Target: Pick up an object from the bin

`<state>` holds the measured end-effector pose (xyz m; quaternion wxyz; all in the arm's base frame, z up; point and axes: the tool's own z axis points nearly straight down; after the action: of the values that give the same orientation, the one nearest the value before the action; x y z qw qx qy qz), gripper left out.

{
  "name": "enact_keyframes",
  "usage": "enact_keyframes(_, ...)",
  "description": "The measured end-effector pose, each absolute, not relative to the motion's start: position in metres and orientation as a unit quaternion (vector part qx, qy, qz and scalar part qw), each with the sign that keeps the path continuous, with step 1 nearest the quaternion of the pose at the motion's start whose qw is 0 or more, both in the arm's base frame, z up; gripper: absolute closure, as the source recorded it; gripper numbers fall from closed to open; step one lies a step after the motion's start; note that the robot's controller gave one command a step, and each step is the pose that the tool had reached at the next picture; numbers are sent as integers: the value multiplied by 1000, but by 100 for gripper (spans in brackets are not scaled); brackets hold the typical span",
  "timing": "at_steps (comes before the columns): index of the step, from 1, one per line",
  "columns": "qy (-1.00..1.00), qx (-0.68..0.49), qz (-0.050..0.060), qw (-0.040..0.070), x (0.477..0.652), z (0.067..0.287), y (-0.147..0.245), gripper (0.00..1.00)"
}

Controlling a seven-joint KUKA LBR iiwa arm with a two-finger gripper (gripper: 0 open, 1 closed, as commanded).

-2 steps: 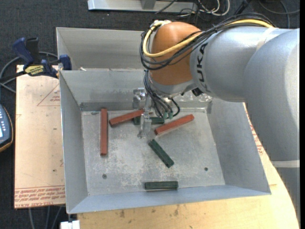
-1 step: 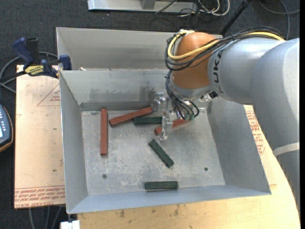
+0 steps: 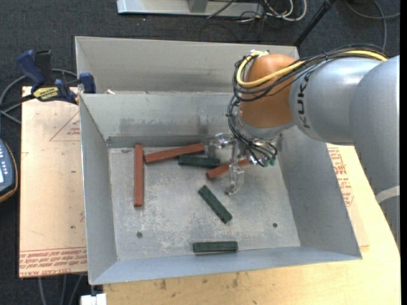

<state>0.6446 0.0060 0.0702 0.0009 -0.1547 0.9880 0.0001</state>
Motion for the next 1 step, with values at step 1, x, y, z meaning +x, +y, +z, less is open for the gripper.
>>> enact_keyframes(1, 988, -155, 0, 2, 645, 71, 7, 100)
